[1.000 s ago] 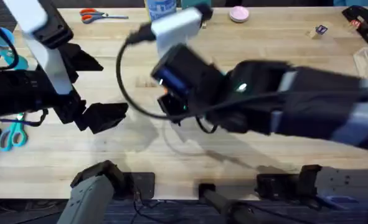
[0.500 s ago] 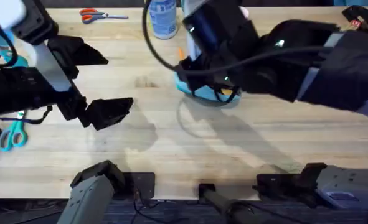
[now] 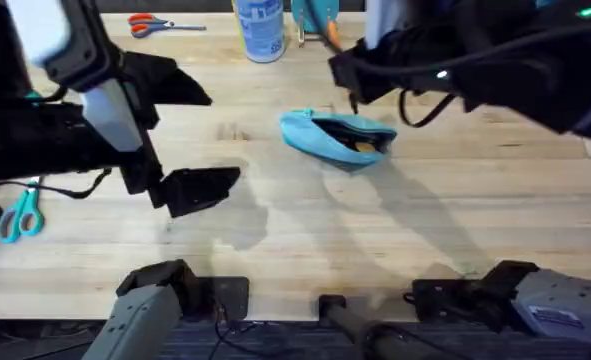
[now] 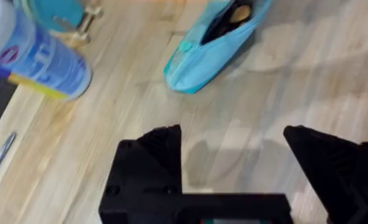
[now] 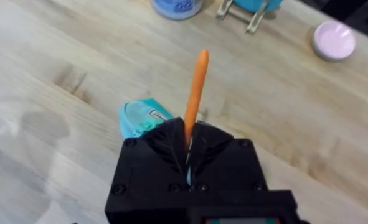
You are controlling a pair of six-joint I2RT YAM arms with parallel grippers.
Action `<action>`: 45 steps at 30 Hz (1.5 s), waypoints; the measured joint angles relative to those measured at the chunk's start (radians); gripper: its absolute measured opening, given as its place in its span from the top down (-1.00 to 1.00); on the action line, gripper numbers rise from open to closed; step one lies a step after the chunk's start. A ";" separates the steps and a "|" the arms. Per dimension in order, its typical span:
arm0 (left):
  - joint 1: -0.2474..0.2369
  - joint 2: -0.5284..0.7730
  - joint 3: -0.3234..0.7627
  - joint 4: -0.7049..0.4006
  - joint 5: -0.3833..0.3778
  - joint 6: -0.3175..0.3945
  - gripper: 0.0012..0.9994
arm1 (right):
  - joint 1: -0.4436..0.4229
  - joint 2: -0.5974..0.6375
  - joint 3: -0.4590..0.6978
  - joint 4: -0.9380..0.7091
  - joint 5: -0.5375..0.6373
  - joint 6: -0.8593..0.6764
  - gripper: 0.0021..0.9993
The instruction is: Unzip the bag, pick up the pens from the table one at a time and place them inside, then zip the bag closed.
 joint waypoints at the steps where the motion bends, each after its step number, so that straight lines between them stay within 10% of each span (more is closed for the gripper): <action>1: -0.017 0.000 0.000 0.000 0.002 0.000 -0.99 | -0.014 -0.010 0.000 0.000 -0.014 -0.015 0.94; 19: -0.266 0.000 0.000 0.058 0.014 0.000 -0.99 | -0.130 -0.042 0.003 -0.007 -0.181 -0.402 0.94; 45: -0.275 0.000 0.000 0.064 0.014 0.000 -0.99 | -0.137 -0.042 0.006 -0.269 -0.192 -1.117 0.94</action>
